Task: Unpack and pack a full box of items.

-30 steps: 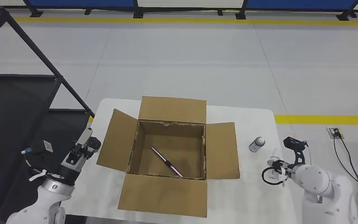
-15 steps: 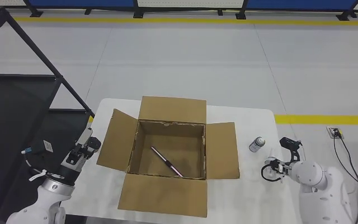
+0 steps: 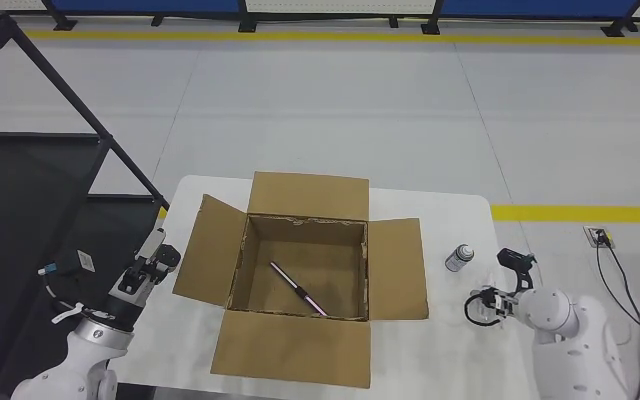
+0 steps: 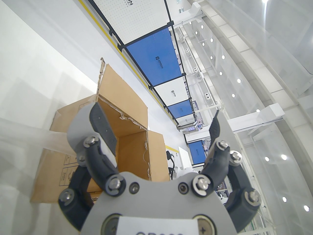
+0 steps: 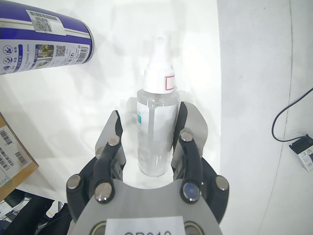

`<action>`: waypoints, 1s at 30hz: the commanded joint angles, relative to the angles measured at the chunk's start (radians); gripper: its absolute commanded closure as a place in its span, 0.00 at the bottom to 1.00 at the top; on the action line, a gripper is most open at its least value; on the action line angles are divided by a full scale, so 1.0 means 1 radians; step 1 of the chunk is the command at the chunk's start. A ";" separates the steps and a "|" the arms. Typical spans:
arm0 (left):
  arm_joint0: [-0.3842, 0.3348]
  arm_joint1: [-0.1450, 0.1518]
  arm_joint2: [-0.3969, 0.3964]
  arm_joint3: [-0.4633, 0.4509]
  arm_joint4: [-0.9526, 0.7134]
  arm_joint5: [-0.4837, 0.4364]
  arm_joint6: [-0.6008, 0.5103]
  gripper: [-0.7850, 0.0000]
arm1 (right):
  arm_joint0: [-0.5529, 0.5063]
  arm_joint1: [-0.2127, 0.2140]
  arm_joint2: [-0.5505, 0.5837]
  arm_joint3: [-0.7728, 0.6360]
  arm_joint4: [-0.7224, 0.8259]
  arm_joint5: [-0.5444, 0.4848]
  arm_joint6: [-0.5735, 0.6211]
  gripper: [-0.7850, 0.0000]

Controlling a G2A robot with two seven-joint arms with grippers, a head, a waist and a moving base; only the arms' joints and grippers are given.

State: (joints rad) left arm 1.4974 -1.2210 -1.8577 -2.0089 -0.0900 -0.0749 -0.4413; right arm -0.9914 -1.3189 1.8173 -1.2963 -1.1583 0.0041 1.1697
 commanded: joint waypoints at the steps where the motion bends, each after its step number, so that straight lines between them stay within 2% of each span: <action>1: 0.000 0.000 0.000 0.000 0.000 0.000 0.000 0.00 | -0.007 0.002 -0.004 -0.010 0.004 0.006 -0.005 0.40; 7: 0.000 0.000 0.000 0.000 0.000 0.000 0.000 0.00 | -0.029 0.007 -0.021 -0.061 0.016 0.025 -0.007 0.31; 12: 0.000 0.000 0.000 0.000 0.000 0.000 0.000 0.00 | -0.042 0.015 -0.020 -0.091 0.024 0.033 0.005 0.12; 18: 0.000 0.000 0.000 0.000 0.000 0.000 0.000 0.00 | -0.052 0.021 -0.036 -0.157 0.013 0.061 0.008 0.10; 19: 0.000 0.000 0.000 0.000 0.000 0.000 0.000 0.00 | -0.056 0.021 -0.039 -0.184 0.021 0.065 0.000 0.09; 20: 0.000 0.000 0.000 0.000 0.000 0.000 0.000 0.00 | -0.062 0.021 -0.041 -0.219 0.036 0.064 -0.012 0.01; 21: 0.000 0.000 0.000 0.000 0.000 0.000 0.000 0.00 | -0.072 0.021 -0.043 -0.263 0.051 0.061 -0.025 0.00; 26: 0.000 0.000 0.000 0.000 0.000 0.000 0.000 0.00 | -0.123 0.017 -0.110 -0.551 0.079 0.060 -0.063 0.00; 30: 0.005 0.000 -0.001 -0.001 -0.002 -0.004 0.009 0.00 | -0.097 0.013 -0.242 -0.703 0.058 0.036 -0.053 0.00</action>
State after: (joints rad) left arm 1.4989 -1.2210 -1.8577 -2.0091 -0.0904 -0.0756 -0.4383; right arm -1.1051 -1.3048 1.6227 -1.9635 -1.0906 0.0487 1.1100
